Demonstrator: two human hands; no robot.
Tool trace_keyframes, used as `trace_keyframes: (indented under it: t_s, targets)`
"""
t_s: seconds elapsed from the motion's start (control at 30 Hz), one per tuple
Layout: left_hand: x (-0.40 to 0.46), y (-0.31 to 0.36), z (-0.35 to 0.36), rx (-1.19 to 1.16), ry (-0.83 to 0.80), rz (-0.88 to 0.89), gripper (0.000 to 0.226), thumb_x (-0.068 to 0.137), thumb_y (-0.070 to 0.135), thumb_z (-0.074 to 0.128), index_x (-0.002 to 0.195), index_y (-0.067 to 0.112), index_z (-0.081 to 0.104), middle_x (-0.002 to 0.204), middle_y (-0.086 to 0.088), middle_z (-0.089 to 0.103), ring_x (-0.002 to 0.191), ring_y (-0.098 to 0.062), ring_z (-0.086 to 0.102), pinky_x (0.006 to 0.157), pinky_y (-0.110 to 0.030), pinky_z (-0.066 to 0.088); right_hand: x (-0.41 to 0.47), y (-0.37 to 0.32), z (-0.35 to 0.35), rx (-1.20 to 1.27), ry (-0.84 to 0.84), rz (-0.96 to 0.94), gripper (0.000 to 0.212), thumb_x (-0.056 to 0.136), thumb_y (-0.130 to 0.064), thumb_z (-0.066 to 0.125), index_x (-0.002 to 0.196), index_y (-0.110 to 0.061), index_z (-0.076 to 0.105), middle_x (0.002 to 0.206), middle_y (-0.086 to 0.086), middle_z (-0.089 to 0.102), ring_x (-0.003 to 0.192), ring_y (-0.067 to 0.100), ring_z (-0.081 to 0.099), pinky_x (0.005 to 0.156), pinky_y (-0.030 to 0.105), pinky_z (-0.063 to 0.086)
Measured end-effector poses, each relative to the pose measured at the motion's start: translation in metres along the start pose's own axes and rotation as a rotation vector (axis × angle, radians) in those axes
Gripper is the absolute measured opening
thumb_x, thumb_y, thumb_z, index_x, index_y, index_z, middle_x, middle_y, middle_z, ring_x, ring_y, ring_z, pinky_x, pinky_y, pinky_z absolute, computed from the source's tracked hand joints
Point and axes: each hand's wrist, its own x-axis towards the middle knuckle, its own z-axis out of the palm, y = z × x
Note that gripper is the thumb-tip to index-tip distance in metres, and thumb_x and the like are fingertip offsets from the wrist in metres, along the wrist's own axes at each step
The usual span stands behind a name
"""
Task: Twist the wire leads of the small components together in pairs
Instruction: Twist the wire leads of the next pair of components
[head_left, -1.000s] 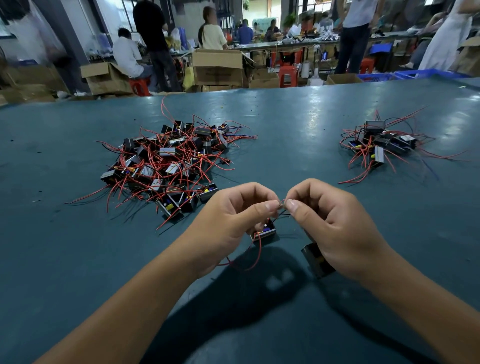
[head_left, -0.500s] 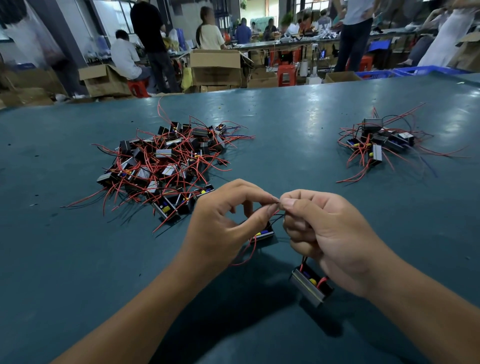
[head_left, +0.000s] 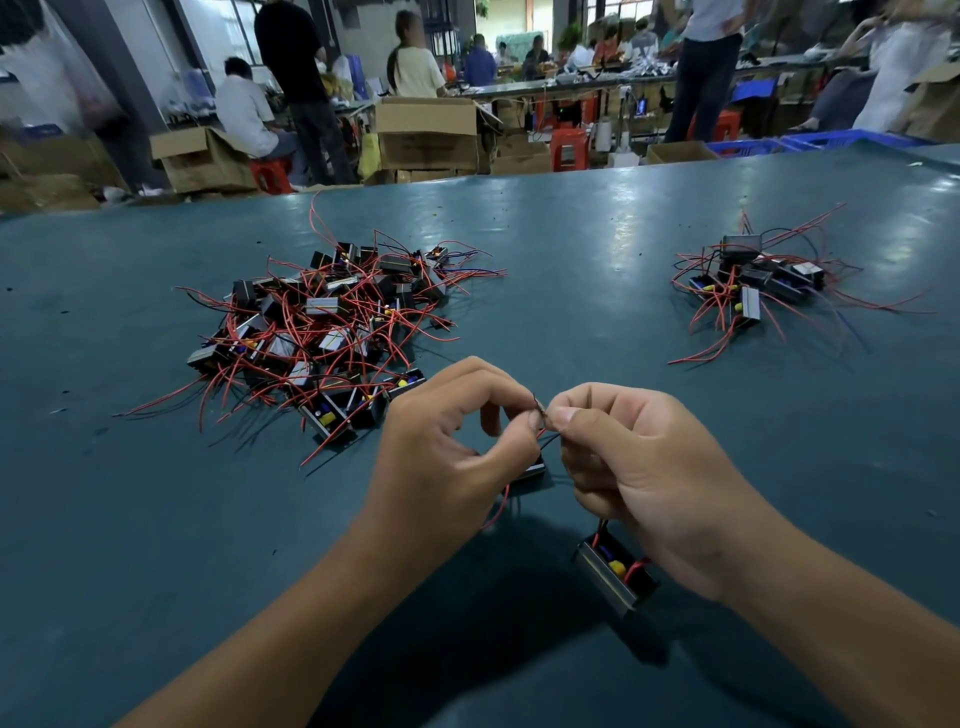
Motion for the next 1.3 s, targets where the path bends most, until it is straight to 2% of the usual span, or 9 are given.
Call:
trace_keyframes:
  t_s: [0.2, 0.3, 0.5, 0.7, 0.83, 1.07, 1.2, 1.27, 1.3]
  targets:
    - [0.002, 0.000, 0.001, 0.142, 0.046, 0.106, 0.005, 0.079, 0.004, 0.069, 0.075, 0.005, 0.069, 0.076, 0.001, 0.063, 0.071, -0.023, 0.060, 0.065, -0.044, 0.048, 0.000, -0.002, 0.000, -0.003, 0.007, 0.008, 0.022, 0.096, -0.005, 0.051, 0.075, -0.008, 0.057, 0.048, -0.008, 0.032, 0.040, 0.005, 0.024, 0.036, 0.015, 0.023]
    - [0.003, -0.001, 0.000, 0.185, 0.023, 0.104, 0.010, 0.081, 0.013, 0.065, 0.075, 0.007, 0.069, 0.078, 0.003, 0.064, 0.073, -0.022, 0.060, 0.066, -0.047, 0.048, 0.001, -0.001, -0.002, -0.063, 0.026, -0.024, 0.022, 0.095, -0.005, 0.053, 0.075, -0.010, 0.058, 0.046, -0.008, 0.033, 0.040, 0.005, 0.024, 0.037, 0.016, 0.022]
    - [0.006, -0.003, -0.010, 0.137, -0.136, 0.064, 0.013, 0.084, 0.024, 0.063, 0.085, 0.013, 0.069, 0.085, 0.007, 0.064, 0.077, -0.020, 0.059, 0.072, -0.047, 0.047, 0.001, -0.001, -0.014, -0.604, 0.101, -0.321, 0.017, 0.093, -0.013, 0.060, 0.077, -0.016, 0.061, 0.045, -0.014, 0.044, 0.042, 0.003, 0.032, 0.043, 0.012, 0.027]
    - [0.007, -0.002, -0.007, 0.422, -0.130, 0.234, 0.009, 0.087, 0.023, 0.073, 0.089, 0.015, 0.075, 0.091, 0.005, 0.070, 0.077, -0.021, 0.063, 0.068, -0.048, 0.044, 0.001, -0.001, -0.016, -0.719, 0.088, -0.390, 0.017, 0.092, -0.014, 0.060, 0.076, -0.020, 0.059, 0.048, -0.014, 0.045, 0.044, 0.004, 0.034, 0.045, 0.011, 0.027]
    - [0.007, -0.004, -0.007, 0.460, -0.121, 0.288, 0.009, 0.089, 0.019, 0.072, 0.082, 0.014, 0.074, 0.084, 0.004, 0.069, 0.072, -0.023, 0.061, 0.064, -0.045, 0.042, 0.000, -0.001, -0.016, -0.782, 0.059, -0.429, 0.016, 0.093, -0.014, 0.060, 0.078, -0.020, 0.057, 0.049, -0.010, 0.043, 0.044, 0.006, 0.034, 0.045, 0.011, 0.027]
    - [0.001, 0.006, 0.003, 0.486, -0.066, 0.163, 0.011, 0.078, 0.014, 0.073, 0.069, 0.010, 0.066, 0.070, -0.001, 0.061, 0.066, -0.026, 0.055, 0.062, -0.045, 0.042, 0.001, 0.000, -0.015, -0.931, 0.018, -0.492, 0.015, 0.093, -0.012, 0.059, 0.080, -0.017, 0.055, 0.051, -0.020, 0.049, 0.048, 0.005, 0.044, 0.048, 0.010, 0.029]
    - [0.002, 0.009, 0.003, 0.421, -0.092, 0.058, 0.015, 0.076, 0.018, 0.071, 0.066, 0.008, 0.065, 0.065, -0.001, 0.060, 0.063, -0.027, 0.054, 0.063, -0.044, 0.044, 0.003, 0.000, -0.019, -1.047, 0.004, -0.537, 0.012, 0.094, -0.014, 0.060, 0.083, -0.017, 0.055, 0.052, -0.014, 0.045, 0.054, 0.004, 0.045, 0.052, 0.011, 0.030]
    - [0.003, 0.010, 0.001, 0.327, -0.130, -0.014, 0.015, 0.077, 0.022, 0.066, 0.068, 0.010, 0.067, 0.065, 0.003, 0.061, 0.063, -0.018, 0.055, 0.064, -0.035, 0.045, 0.003, -0.003, -0.021, -1.090, -0.013, -0.566, 0.011, 0.094, -0.014, 0.061, 0.085, -0.018, 0.056, 0.054, -0.016, 0.042, 0.054, 0.002, 0.044, 0.053, 0.011, 0.030]
    - [0.003, 0.011, 0.000, 0.257, -0.144, -0.065, 0.014, 0.078, 0.022, 0.064, 0.069, 0.012, 0.068, 0.065, 0.006, 0.061, 0.063, -0.012, 0.054, 0.064, -0.026, 0.043, 0.003, -0.004, -0.022, -1.094, -0.021, -0.574, 0.010, 0.093, -0.015, 0.061, 0.085, -0.019, 0.056, 0.054, -0.015, 0.042, 0.054, 0.003, 0.043, 0.053, 0.011, 0.030]
